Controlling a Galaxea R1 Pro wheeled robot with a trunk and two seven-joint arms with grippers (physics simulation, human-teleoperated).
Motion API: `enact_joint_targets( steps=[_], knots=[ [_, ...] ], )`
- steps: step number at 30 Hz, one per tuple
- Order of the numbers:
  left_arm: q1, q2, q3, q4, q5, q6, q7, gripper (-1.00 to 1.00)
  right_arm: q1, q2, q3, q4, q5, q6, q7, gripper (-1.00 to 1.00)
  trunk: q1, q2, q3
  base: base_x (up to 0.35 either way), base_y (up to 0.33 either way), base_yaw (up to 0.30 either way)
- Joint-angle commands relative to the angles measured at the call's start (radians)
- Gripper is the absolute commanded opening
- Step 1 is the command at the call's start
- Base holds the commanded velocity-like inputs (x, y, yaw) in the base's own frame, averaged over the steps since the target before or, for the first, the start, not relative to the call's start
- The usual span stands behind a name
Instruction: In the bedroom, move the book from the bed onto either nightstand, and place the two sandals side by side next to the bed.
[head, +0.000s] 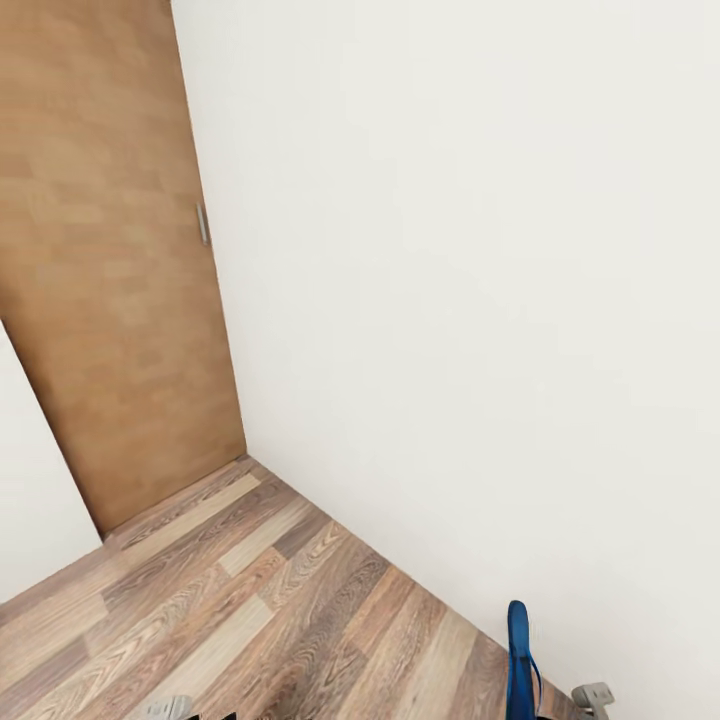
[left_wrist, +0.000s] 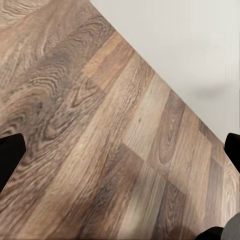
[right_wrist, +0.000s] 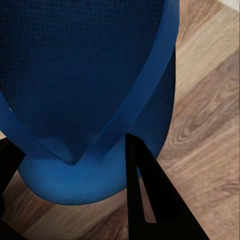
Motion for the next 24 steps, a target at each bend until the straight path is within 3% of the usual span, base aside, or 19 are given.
enact_joint_targets(
  steps=[1, 24],
  knots=[
    [-0.001, 0.000, 0.001, 0.000, 0.008, 0.010, -0.003, 1.00, -0.001, 0.001, -0.009, -0.001, 0.006, 0.005, 0.007, -1.00, 0.000, 0.000, -0.001, 0.000, 0.000, 0.288],
    [-0.001, -0.001, 0.001, 0.000, 0.008, 0.010, -0.003, 1.00, -0.001, 0.001, -0.009, -0.001, 0.006, 0.004, 0.007, -1.00, 0.000, 0.000, -0.001, 0.000, 0.000, 0.288]
  ],
)
